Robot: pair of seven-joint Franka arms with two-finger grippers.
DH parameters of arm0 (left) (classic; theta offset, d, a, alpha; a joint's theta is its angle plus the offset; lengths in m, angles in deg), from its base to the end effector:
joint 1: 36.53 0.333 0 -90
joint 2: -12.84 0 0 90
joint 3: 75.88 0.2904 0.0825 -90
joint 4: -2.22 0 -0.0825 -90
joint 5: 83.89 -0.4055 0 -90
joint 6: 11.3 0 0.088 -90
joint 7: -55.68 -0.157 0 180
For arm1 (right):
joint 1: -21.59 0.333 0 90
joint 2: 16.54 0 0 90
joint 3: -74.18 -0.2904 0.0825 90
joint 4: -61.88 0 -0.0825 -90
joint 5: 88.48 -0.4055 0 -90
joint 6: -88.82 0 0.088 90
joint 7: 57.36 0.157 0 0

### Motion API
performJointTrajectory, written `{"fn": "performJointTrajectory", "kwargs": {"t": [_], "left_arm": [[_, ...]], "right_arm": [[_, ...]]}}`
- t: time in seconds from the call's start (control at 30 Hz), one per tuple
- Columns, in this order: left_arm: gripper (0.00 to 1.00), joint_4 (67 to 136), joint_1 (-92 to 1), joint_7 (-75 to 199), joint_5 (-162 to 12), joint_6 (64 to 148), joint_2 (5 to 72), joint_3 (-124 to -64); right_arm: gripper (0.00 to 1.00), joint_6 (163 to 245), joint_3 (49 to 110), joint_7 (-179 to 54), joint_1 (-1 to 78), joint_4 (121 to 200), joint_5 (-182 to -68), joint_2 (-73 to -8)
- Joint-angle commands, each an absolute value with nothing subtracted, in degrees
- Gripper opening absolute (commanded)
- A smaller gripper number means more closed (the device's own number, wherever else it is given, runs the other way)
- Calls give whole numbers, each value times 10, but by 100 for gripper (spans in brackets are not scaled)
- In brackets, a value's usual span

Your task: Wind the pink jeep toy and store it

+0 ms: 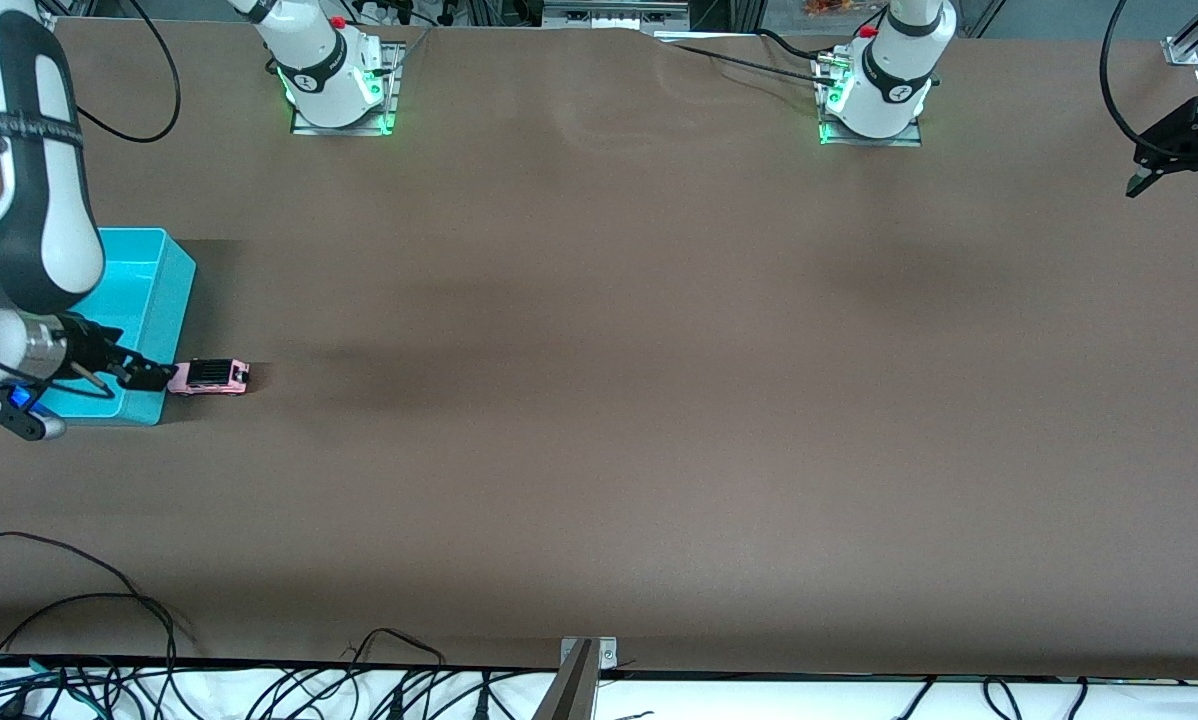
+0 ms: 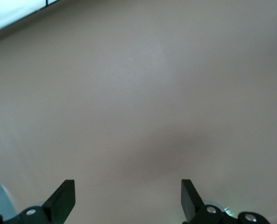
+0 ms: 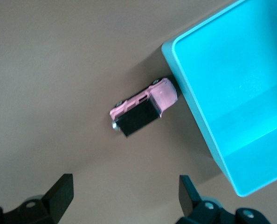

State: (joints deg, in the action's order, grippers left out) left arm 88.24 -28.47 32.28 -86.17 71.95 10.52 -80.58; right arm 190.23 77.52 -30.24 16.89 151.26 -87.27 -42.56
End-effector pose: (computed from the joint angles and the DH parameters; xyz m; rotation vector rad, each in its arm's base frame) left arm 0.5502 0.0381 0.5954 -3.0556 0.5326 0.0274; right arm 0.6443 -0.0913 0.2853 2.8978 -0.9030 -0.3545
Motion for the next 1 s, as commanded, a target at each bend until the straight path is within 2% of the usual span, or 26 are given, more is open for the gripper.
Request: {"fn": "performJointTrajectory", "kwargs": {"t": [0.0,0.27,0.73,0.97], "left_arm": [[100,865,-319,411,-849,697,108,-790],[100,855,-404,527,-848,692,109,-728],[100,856,-382,560,-827,693,114,-728],[100,843,-375,557,-808,693,133,-727]], "right_arm": [[100,1966,776,-233,161,1542,-866,-440],[100,2071,776,-147,161,1621,-867,-440],[100,2142,777,13,155,1674,-872,-440],[100,2234,777,99,147,1752,-879,-420]]}}
